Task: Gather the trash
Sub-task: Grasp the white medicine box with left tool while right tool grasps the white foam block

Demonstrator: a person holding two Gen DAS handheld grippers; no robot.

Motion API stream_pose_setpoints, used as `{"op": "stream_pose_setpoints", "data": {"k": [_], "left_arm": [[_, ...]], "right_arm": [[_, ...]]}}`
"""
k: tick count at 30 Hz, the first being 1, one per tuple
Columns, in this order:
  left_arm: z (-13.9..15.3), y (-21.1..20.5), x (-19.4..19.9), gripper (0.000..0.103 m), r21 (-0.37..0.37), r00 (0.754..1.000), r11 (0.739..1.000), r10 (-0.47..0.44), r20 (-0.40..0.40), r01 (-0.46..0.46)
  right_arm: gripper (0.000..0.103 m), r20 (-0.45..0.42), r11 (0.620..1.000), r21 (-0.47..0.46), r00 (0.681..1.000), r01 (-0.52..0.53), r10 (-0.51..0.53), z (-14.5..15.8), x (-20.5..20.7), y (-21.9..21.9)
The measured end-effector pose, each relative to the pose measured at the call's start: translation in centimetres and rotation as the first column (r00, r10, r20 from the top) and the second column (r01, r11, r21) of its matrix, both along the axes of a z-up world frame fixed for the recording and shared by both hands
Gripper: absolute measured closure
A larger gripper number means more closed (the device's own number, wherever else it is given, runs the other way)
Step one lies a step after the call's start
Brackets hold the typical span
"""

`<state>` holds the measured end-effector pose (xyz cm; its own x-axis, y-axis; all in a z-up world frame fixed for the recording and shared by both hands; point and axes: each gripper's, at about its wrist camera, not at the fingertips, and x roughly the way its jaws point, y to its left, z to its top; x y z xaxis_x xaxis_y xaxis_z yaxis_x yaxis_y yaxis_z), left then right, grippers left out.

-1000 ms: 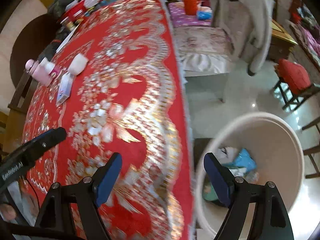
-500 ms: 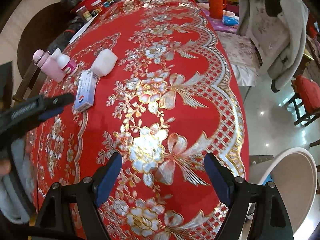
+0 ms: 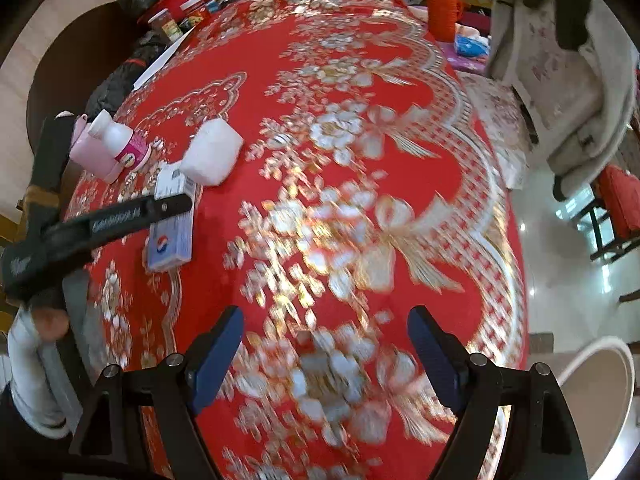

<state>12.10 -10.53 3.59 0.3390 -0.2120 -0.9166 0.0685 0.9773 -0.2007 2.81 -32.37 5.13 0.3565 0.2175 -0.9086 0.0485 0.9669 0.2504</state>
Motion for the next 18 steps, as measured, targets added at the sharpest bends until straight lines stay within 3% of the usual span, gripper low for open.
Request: {"op": "stream_pose_setpoints", "data": {"k": [12,17,18], "left_arm": [[0.3,7.0,-3.7,0.057,-0.009,0.993,0.993,0.119,0.014,-0.119],[0.3,7.8,-4.6,0.057,-0.015,0.990,0.990,0.140,0.025,-0.140],[0.2,7.8,-4.8,0.057,-0.016,0.990,0.990,0.142,0.025,-0.141]], "right_arm": [[0.022,0.019,0.996,0.065,0.998,-0.054,0.053,-0.7,11.5,6.6],[0.042,0.010,0.995,0.045,0.996,-0.084,0.084,-1.7,14.3,8.6],[0.056,0.008,0.996,0.022,0.996,-0.085,0.085,-1.9,14.5,8.8]]}}
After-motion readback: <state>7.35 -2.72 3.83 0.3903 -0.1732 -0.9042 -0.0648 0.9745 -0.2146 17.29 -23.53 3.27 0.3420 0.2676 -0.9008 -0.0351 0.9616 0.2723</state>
